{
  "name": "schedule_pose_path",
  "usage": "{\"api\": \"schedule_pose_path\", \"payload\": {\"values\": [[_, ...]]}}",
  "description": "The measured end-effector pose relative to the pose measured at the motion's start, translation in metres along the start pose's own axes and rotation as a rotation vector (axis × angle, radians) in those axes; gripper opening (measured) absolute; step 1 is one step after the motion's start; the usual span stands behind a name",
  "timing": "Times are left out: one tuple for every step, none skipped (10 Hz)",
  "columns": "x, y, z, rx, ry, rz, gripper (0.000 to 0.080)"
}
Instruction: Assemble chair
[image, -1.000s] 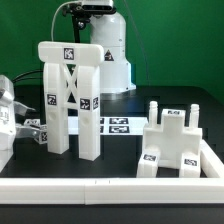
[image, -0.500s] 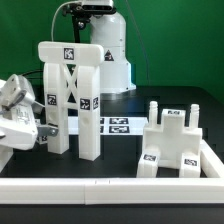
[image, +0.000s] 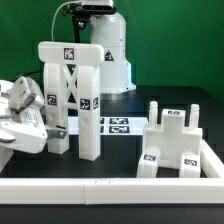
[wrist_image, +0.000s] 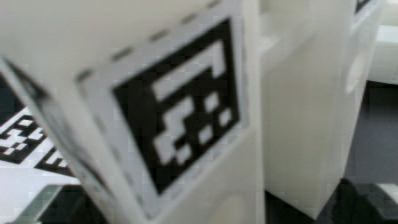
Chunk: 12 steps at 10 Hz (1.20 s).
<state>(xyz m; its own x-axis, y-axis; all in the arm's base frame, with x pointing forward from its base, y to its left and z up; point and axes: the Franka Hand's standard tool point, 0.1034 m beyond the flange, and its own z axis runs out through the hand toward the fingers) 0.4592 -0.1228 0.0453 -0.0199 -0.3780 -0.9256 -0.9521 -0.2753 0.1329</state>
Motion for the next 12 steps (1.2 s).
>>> {"api": "schedule_pose_path", "payload": {"values": [[0.000, 0.000, 0.000, 0.000, 0.000, 0.000, 0.0493], [0.000, 0.000, 0.000, 0.000, 0.000, -0.001, 0.0493], [0.000, 0.000, 0.000, 0.001, 0.000, 0.000, 0.0395], [0.000, 0.000, -0.001, 0.001, 0.000, 0.000, 0.0395], [0.000, 0.000, -0.001, 0.001, 0.000, 0.000, 0.0395], [0.000, 0.000, -0.001, 0.001, 0.000, 0.000, 0.0395], [0.000, 0.000, -0.001, 0.001, 0.000, 0.000, 0.0395], [0.000, -0.001, -0.001, -0.002, 0.011, -0.018, 0.0395], [-0.002, -0.005, -0.005, -0.003, 0.039, -0.060, 0.0396], [-0.007, -0.008, -0.007, -0.002, 0.046, -0.108, 0.0396], [-0.013, -0.011, -0.010, 0.001, 0.053, -0.166, 0.0396], [-0.015, -0.015, -0.015, 0.004, 0.071, -0.268, 0.0396]]}}
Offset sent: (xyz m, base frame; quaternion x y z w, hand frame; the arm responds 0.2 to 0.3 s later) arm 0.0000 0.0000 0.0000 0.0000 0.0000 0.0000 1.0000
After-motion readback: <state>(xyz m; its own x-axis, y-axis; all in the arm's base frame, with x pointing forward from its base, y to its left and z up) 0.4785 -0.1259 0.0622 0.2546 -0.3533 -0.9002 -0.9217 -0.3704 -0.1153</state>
